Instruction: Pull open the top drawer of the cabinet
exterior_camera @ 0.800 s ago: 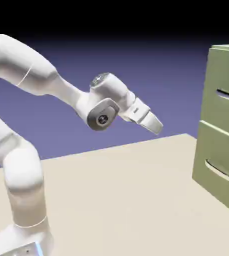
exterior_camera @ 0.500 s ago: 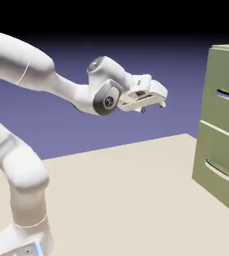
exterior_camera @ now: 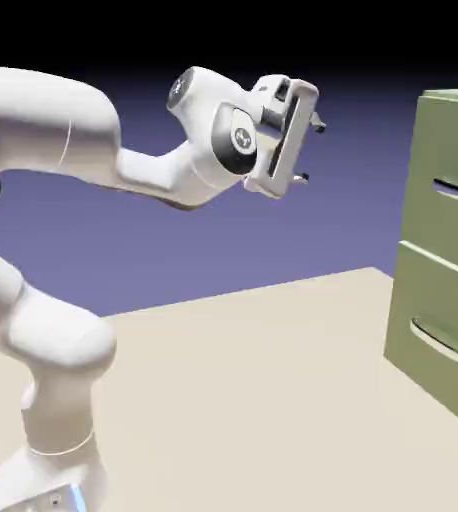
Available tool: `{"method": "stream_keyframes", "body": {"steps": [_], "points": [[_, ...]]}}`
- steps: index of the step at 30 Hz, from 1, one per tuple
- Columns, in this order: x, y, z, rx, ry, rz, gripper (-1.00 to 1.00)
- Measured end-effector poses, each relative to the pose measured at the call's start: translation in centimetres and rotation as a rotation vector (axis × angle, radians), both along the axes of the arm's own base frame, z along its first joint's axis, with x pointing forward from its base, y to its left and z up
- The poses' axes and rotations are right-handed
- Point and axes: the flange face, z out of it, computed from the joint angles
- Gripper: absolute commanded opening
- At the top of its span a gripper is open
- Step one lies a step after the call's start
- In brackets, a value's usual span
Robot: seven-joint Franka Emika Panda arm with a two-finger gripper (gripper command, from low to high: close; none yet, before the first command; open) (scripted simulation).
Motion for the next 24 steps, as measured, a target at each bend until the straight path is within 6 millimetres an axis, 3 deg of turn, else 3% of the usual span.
{"method": "stream_keyframes", "body": {"steps": [6, 12, 18, 24], "points": [[1.2, -1.6, 1.4, -0.38, -0.132, 0.137, 0.0], [3.2, -3.5, 1.7, -0.769, -0.241, 0.234, 0.0], [6.2, -5.5, 0.6, -1.168, -0.318, 0.303, 0.0], [9.8, -7.1, -1.7, -1.58, -0.356, 0.361, 0.0]]}}
